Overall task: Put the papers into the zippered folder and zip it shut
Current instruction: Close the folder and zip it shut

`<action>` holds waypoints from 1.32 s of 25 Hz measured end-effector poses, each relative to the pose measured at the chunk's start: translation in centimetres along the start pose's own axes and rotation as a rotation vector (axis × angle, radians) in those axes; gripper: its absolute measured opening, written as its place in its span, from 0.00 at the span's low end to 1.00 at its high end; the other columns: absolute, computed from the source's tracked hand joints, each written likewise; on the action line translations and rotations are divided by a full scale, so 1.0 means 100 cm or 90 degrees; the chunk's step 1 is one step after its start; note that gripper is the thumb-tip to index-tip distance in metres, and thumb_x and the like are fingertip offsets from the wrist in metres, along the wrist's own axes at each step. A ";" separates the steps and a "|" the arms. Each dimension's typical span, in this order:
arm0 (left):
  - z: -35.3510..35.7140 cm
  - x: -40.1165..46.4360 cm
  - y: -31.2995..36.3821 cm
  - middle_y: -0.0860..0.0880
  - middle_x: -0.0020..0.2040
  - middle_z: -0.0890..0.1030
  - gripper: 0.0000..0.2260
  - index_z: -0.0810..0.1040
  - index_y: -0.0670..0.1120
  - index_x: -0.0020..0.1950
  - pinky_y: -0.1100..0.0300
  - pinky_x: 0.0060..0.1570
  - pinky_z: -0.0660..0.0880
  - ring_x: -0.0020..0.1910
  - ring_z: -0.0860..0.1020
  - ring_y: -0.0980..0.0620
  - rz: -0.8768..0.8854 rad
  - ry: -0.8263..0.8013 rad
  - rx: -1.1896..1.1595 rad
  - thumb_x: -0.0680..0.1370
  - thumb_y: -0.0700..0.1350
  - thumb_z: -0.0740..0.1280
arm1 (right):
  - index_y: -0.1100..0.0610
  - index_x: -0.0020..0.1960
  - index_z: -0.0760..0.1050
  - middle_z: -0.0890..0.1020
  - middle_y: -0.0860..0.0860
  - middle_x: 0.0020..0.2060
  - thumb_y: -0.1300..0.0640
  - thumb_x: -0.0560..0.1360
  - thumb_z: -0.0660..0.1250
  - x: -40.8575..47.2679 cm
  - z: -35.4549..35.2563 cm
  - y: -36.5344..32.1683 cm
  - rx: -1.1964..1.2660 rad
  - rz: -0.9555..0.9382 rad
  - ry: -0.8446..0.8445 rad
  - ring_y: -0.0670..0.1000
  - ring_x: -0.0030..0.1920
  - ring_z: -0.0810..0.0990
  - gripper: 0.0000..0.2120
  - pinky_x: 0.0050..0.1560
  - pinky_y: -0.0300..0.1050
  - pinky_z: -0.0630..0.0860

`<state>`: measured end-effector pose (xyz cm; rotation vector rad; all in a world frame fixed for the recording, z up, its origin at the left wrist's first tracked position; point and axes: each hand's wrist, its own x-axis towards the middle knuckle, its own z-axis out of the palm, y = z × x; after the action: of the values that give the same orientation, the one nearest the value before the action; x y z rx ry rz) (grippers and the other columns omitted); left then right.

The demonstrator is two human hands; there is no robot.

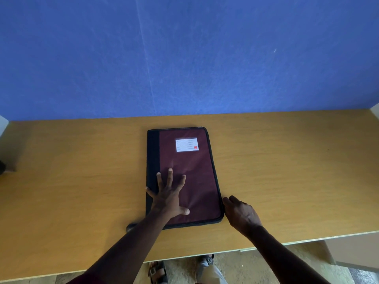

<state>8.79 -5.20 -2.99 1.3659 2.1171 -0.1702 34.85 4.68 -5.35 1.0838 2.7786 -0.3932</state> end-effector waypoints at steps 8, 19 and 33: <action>0.004 0.001 -0.002 0.50 0.77 0.25 0.57 0.36 0.64 0.78 0.18 0.63 0.45 0.75 0.27 0.34 0.000 0.014 -0.001 0.64 0.68 0.75 | 0.48 0.50 0.68 0.73 0.44 0.38 0.56 0.78 0.63 -0.016 0.002 0.004 0.011 -0.020 0.007 0.44 0.28 0.66 0.05 0.25 0.35 0.66; 0.001 -0.001 -0.001 0.49 0.78 0.27 0.57 0.37 0.63 0.78 0.18 0.64 0.47 0.76 0.29 0.34 -0.003 0.023 0.017 0.64 0.68 0.75 | 0.52 0.50 0.67 0.73 0.49 0.41 0.55 0.81 0.59 0.058 -0.032 0.004 -0.010 0.030 0.026 0.54 0.31 0.75 0.01 0.28 0.46 0.67; -0.013 0.011 -0.013 0.49 0.80 0.31 0.52 0.40 0.60 0.78 0.25 0.69 0.50 0.77 0.31 0.38 -0.007 0.096 -0.023 0.66 0.71 0.69 | 0.54 0.51 0.68 0.71 0.48 0.40 0.58 0.80 0.61 0.124 -0.058 0.009 -0.035 0.033 0.047 0.49 0.32 0.68 0.02 0.30 0.44 0.68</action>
<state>6.87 -4.41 -2.84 1.3845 2.2395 -0.0338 26.21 14.95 -2.59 1.1788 2.7991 -0.2740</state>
